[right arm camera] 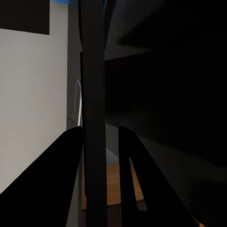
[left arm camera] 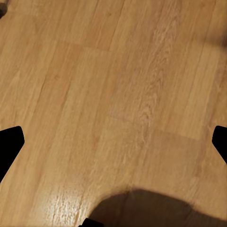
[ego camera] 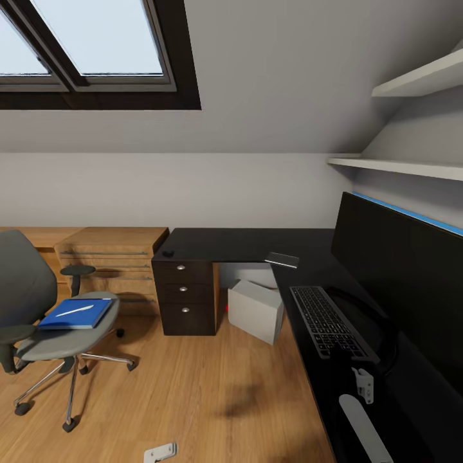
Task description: In the bedroom, organize the workspace by keeping the computer under the desk, ensuring the monitor is on the desk, placing the keyboard on the desk next to the monitor, placing the mouse on the desk next to the keyboard, moving the folder from the swivel chair onto the desk next to the mouse, stacking the notebook on top of the folder with the pen on top of the notebook, and positioning the swivel chair next to the desk.
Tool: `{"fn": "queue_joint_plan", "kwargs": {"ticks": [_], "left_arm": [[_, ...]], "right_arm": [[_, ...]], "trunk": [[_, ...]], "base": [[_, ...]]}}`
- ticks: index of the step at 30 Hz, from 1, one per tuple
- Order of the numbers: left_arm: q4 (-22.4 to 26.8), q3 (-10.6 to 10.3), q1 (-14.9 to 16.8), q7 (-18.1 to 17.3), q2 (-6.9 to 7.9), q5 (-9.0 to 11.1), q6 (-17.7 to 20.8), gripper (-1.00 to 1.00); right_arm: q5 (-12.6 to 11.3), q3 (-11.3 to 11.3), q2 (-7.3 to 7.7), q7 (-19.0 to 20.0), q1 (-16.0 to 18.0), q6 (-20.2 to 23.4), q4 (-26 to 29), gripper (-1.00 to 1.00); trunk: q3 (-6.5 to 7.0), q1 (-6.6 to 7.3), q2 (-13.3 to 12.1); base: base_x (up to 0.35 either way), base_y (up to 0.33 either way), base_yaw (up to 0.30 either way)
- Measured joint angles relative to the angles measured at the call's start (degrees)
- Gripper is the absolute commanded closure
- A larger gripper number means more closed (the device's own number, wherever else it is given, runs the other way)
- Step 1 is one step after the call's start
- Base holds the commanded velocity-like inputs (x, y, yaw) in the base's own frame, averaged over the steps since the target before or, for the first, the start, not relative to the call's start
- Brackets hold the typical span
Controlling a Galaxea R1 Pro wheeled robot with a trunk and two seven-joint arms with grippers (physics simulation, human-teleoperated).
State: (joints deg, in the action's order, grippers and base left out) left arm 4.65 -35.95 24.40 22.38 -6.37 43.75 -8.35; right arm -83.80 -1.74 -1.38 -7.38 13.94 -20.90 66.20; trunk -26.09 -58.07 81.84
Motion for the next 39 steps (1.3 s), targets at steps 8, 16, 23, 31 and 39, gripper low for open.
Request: {"fn": "queue_joint_plan", "kwargs": {"ticks": [8,16,23,31,39], "left_arm": [[-0.1,0.2,0.0,0.0,0.07,0.1,0.0,-1.0],[-0.1,0.2,0.0,0.0,0.07,0.3,0.0,-1.0],[-0.1,0.2,0.0,0.0,0.05,0.3,0.0,-1.0],[-0.1,0.1,0.0,0.0,-0.07,0.2,0.0,-1.0],[-0.1,0.1,0.0,0.0,-0.46,0.2,0.0,-1.0]], "right_arm": [[0.0,0.0,0.0,0.0,0.0,0.0,0.0,1.0],[0.0,0.0,0.0,0.0,0.0,0.0,0.0,1.0],[0.0,0.0,0.0,0.0,0.0,0.0,0.0,1.0],[0.0,0.0,0.0,0.0,0.0,0.0,0.0,1.0],[1.4,0.0,0.0,0.1,0.0,0.2,0.6,1.0]], "trunk": [[0.0,0.01,0.0],[0.0,0.01,0.0],[0.0,0.0,0.0],[0.0,0.0,0.0],[-1.43,-1.75,3.2]], "base": [[0.027,0.0,0.0],[0.14,0.0,0.0],[0.009,0.0,0.0],[0.0,0.0,0.0],[0.0,0.0,0.0]]}}
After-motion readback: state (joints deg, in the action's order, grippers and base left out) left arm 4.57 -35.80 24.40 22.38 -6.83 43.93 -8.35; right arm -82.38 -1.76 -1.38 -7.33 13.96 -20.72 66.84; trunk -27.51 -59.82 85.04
